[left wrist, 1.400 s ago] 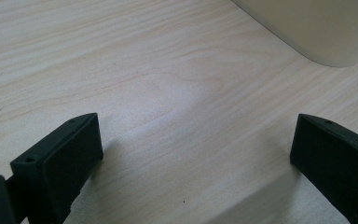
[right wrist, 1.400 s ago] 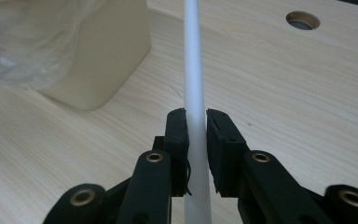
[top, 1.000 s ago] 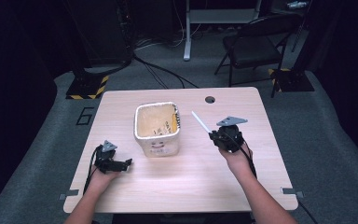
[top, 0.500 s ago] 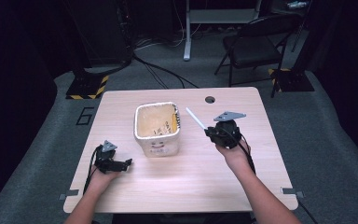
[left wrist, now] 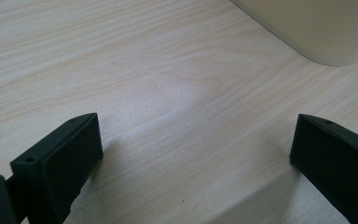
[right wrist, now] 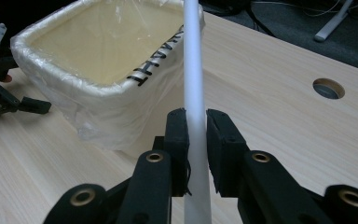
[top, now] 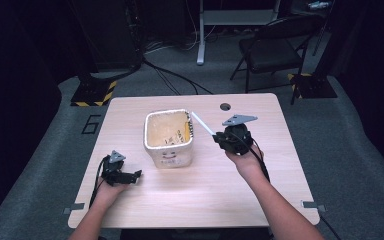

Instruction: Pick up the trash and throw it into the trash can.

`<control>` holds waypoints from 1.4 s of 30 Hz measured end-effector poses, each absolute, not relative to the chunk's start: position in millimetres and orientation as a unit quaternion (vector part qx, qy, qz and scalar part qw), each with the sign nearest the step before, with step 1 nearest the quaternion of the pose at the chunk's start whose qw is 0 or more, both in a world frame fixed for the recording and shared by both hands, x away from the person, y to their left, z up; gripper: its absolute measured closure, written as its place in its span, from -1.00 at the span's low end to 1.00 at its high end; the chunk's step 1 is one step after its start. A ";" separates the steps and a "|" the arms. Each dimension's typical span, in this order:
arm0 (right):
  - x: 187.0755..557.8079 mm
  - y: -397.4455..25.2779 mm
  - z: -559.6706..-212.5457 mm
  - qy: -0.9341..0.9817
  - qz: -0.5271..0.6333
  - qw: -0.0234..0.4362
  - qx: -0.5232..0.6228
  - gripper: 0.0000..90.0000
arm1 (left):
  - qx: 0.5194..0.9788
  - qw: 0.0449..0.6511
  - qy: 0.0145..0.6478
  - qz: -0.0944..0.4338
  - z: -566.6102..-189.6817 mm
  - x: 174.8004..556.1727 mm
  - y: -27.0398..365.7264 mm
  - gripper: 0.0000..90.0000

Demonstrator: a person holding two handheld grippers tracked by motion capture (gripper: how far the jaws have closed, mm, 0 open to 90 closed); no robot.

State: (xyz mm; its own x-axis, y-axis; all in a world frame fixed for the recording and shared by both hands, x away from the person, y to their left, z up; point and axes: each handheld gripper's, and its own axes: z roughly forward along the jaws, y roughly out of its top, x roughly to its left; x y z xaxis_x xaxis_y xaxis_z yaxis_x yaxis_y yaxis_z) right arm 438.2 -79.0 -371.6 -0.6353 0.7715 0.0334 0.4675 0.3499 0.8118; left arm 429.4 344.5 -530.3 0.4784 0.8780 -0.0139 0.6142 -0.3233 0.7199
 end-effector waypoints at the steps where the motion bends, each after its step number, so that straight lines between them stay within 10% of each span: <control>1: 438.9 -77.8 -370.9 0.801 0.420 0.183 0.385 0.74 | 0.790 0.340 0.472 0.194 -530.3 429.4 344.5 -0.96; 42: 467.4 -21.7 -354.8 0.812 0.437 0.171 0.347 0.74 | 0.790 0.339 0.472 0.195 -530.3 429.4 344.5 -0.96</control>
State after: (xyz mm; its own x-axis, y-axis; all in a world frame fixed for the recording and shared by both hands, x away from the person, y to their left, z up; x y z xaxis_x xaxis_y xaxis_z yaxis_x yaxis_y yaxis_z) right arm 467.4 -21.7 -354.8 -0.7008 0.7129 0.0263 0.4150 0.3773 0.8279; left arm 429.4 344.5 -530.3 0.4783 0.8781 -0.0123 0.6138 -0.3243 0.7198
